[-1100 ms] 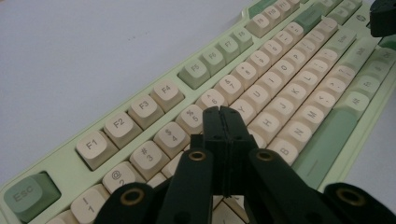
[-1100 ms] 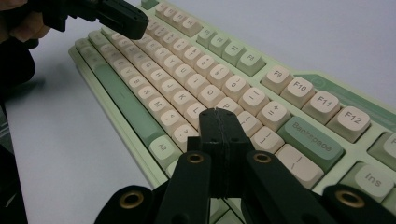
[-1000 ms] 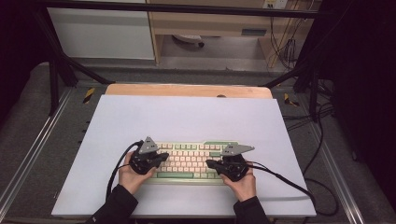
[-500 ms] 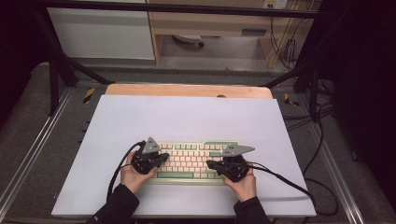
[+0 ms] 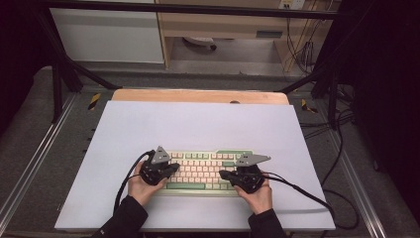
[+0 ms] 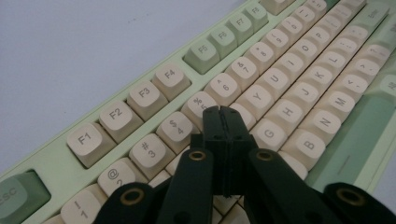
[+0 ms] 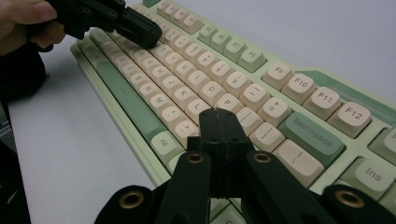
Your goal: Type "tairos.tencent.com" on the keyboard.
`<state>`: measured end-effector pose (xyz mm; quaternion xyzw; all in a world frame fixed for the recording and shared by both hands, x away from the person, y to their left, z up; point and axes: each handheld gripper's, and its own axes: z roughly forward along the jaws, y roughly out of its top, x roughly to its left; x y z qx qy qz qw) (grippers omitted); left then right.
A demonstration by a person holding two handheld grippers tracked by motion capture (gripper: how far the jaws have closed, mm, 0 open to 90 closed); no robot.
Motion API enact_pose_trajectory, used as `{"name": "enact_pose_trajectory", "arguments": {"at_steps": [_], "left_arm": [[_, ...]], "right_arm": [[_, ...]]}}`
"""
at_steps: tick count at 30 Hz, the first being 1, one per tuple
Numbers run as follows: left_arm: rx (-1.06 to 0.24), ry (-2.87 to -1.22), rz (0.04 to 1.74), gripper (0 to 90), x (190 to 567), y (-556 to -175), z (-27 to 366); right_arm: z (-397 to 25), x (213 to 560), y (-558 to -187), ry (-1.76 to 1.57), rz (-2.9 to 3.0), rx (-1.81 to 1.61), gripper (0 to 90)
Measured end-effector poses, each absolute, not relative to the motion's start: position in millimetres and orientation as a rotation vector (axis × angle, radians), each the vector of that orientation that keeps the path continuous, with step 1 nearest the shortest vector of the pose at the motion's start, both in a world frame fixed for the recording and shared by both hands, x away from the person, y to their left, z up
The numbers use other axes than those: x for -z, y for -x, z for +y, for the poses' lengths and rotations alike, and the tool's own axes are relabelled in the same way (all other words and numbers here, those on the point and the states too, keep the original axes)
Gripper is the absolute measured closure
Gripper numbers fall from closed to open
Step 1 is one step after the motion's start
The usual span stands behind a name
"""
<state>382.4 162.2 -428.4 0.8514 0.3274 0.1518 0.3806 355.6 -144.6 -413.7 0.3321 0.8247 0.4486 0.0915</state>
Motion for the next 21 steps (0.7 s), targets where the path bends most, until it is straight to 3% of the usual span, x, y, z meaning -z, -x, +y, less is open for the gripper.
{"name": "enact_pose_trajectory", "arguments": {"at_steps": [21], "left_arm": [[-0.384, -2.115, 0.838, 90.0, 414.4, -363.4, 196.8]], "right_arm": [[-143.6, 409.6, -357.6, -1.008, 2.423, -1.386, 90.0]]}}
